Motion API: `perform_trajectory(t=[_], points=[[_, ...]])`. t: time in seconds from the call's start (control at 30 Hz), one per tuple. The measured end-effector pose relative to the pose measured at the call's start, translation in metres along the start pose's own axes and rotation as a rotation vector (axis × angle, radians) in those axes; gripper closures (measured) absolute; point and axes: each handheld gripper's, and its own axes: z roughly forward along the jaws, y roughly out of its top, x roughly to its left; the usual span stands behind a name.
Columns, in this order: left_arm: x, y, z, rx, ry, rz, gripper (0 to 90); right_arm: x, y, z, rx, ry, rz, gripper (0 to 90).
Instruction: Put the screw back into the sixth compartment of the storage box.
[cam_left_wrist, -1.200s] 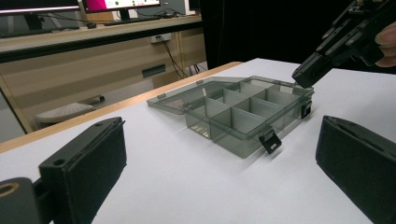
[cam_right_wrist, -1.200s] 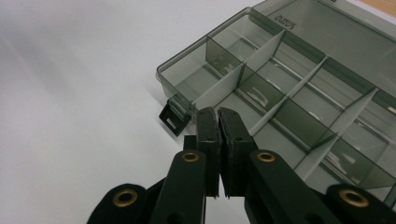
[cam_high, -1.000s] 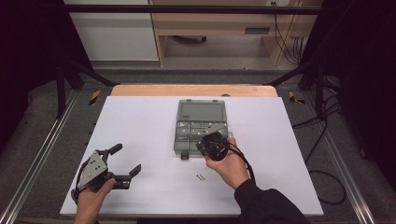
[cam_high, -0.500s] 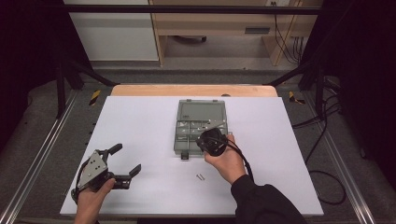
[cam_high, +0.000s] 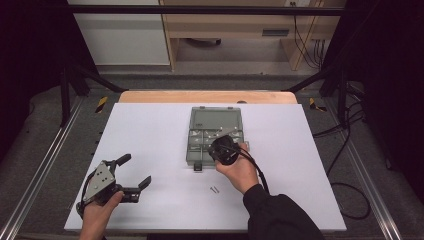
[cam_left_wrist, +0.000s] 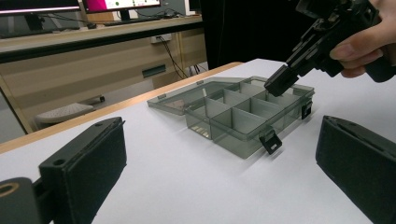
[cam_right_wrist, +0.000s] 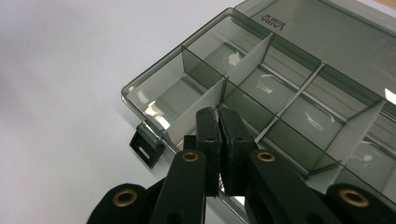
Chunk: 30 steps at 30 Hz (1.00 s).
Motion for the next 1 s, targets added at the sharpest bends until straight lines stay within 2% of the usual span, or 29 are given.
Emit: perform_trajectory(t=[0.2, 0.4, 0.47, 0.53, 0.63, 0.73, 0.83, 0.93, 1.0], points=[[0.000, 0.000, 0.000, 0.001, -0.002, 0.000, 1.7, -0.001, 0.002, 0.008, 0.006, -0.002, 0.004, 86.5], [0.001, 0.000, 0.000, 0.009, -0.003, 0.009, 1.7, 0.000, 0.003, 0.004, -0.019, -0.015, -0.012, 66.2], [0.000, 0.000, 0.000, 0.000, -0.002, 0.000, 1.7, 0.001, 0.003, 0.001, -0.021, -0.026, -0.024, 59.9], [0.001, 0.000, 0.000, 0.009, -0.004, 0.011, 1.7, 0.003, 0.003, -0.004, -0.022, -0.030, -0.028, 54.4], [0.001, 0.000, 0.000, 0.006, -0.002, 0.006, 1.7, 0.004, 0.001, -0.012, -0.024, -0.039, -0.051, 43.1], [0.001, 0.000, -0.001, 0.012, -0.002, 0.010, 1.8, 0.008, -0.002, -0.021, -0.012, -0.042, -0.080, 32.1], [0.000, 0.000, 0.000, 0.005, -0.002, 0.003, 1.8, 0.011, -0.008, -0.030, -0.003, -0.036, -0.109, 24.7], [0.000, 0.000, 0.000, 0.010, -0.003, 0.009, 1.8, 0.016, -0.016, -0.036, 0.028, -0.031, -0.137, 18.1], [0.000, 0.000, 0.000, 0.010, -0.004, 0.009, 1.8, 0.017, -0.021, -0.039, 0.046, -0.011, -0.146, 15.5]])
